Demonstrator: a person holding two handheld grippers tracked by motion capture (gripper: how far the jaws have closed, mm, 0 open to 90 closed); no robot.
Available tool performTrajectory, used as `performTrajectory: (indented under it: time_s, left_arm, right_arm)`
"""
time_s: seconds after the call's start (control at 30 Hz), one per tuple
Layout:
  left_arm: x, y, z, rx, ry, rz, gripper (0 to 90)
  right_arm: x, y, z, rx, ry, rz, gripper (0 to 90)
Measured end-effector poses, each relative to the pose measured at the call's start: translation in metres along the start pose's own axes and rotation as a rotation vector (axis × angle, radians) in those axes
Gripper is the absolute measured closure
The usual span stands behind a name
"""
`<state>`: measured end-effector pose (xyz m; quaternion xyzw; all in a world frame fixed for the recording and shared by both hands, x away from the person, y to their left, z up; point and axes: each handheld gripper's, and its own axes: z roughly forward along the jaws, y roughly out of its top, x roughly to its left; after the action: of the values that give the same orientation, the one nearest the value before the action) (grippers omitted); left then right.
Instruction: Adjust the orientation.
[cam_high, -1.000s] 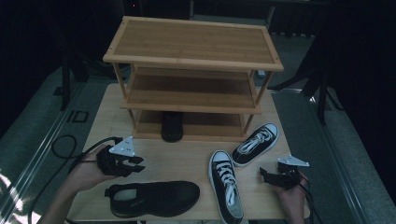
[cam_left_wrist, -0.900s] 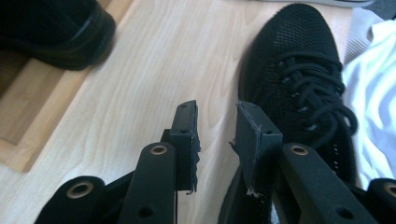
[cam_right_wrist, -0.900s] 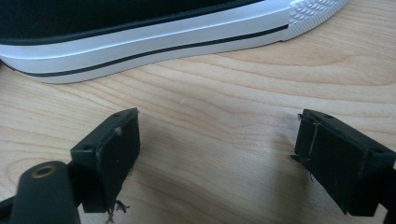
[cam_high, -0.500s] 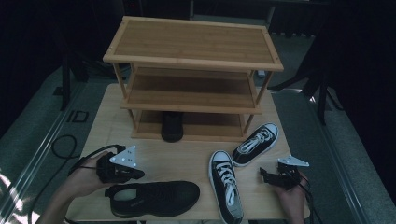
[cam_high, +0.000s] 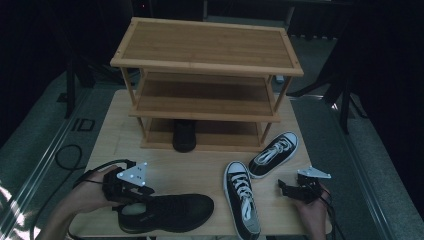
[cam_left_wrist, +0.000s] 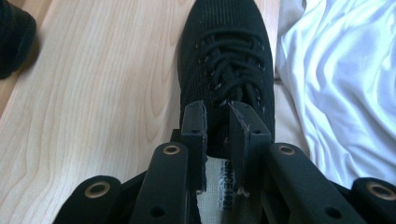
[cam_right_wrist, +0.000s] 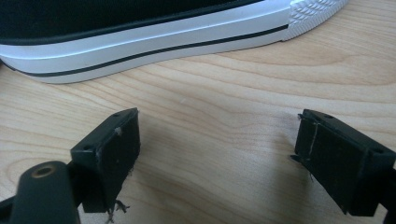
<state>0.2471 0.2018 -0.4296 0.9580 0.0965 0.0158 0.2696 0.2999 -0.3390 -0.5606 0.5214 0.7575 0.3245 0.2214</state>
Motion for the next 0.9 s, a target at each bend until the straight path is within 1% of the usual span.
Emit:
performTrajectory:
  time_s: [0.03,0.1,0.27,0.4,0.47,0.5,0.57,0.6,0.63,0.7,0.73,0.77,0.83,0.9]
  left_arm:
    - [-0.001,0.000,0.002,0.011,-0.005,0.002,76.8]
    - [-0.002,-0.001,0.003,0.017,-0.009,0.008,75.4]
    - [-0.003,-0.001,0.005,0.032,-0.013,0.029,72.9]
    - [-0.004,0.001,0.010,0.048,-0.012,0.038,71.4]
    - [-0.003,0.002,0.013,0.061,-0.012,0.037,71.7]
    - [-0.002,0.002,0.015,0.063,-0.005,0.039,72.8]
    - [0.000,0.004,0.018,0.067,-0.016,0.035,74.8]
    - [0.000,0.005,0.020,0.066,-0.014,0.038,75.1]
    - [0.000,0.007,0.021,0.067,-0.014,0.034,76.4]
    - [0.001,0.009,0.022,0.072,-0.013,0.031,83.3]
    - [0.002,0.009,0.021,0.075,-0.008,0.020,84.5]
    - [0.003,0.009,0.021,0.072,-0.003,0.008,85.1]
    - [0.004,0.009,0.020,0.070,0.004,-0.003,85.5]
    - [0.005,0.009,0.020,0.063,0.025,-0.016,85.7]
  right_arm:
    - [0.000,0.000,0.000,0.000,0.000,0.000,13.9]
    - [0.000,0.000,0.000,0.000,0.000,0.000,13.9]
    - [0.000,0.000,0.000,0.000,0.000,0.000,13.9]
    - [0.000,0.000,0.000,0.000,0.000,0.000,13.9]
    - [0.000,0.000,0.000,0.000,0.000,0.000,13.9]
    - [0.000,0.000,0.000,0.000,0.000,0.000,13.9]
    - [0.000,0.000,0.000,0.000,0.000,0.000,13.9]
    - [0.000,0.000,0.000,0.000,0.000,0.000,13.9]
    - [0.000,0.000,0.000,0.000,0.000,0.000,13.9]
    - [0.000,0.000,0.000,0.000,0.000,0.000,13.9]
    - [0.000,0.000,0.000,0.000,0.000,0.000,13.9]
    - [0.000,0.000,0.000,0.000,0.000,0.000,13.9]
    - [0.000,0.000,0.000,0.000,0.000,0.000,13.9]
    - [0.000,0.000,0.000,0.000,0.000,0.000,14.0]
